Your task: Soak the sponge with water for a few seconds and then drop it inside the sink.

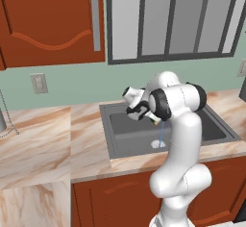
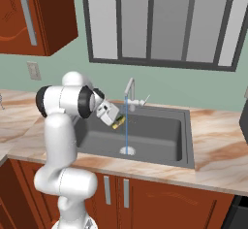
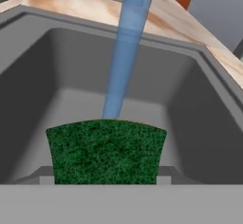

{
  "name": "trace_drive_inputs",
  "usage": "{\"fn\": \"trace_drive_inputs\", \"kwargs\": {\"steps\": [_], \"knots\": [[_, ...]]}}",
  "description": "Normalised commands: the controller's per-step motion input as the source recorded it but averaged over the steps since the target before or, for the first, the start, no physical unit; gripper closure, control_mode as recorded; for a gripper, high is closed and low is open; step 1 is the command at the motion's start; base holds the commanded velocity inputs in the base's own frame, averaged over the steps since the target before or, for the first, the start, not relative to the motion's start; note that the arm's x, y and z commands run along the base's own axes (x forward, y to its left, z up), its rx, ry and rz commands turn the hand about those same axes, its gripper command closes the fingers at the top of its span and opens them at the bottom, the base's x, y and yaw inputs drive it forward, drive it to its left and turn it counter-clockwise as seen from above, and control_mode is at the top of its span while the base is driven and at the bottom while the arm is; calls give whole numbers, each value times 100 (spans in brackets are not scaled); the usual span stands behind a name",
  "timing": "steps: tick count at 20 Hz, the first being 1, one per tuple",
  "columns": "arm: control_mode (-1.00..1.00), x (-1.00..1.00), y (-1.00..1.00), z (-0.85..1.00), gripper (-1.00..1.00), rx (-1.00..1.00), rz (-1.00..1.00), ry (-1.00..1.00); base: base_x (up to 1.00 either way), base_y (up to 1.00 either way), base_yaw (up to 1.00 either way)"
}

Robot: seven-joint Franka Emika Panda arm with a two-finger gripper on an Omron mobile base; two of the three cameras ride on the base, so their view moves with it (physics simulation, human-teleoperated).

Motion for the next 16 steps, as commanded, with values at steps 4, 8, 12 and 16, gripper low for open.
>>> {"fn": "trace_drive_inputs", "kwargs": {"steps": [4, 8, 12, 16], "knots": [[-100, 0, 49, 36, 100, 4, 3, 0, 0, 0, 0], [-100, 0, 45, 46, 100, 3, 14, 1, 0, 0, 0], [-100, 0, 31, 34, 100, 3, 23, 4, 0, 0, 0], [-100, -4, 14, 26, 100, 3, 28, 8, 0, 0, 0]]}}
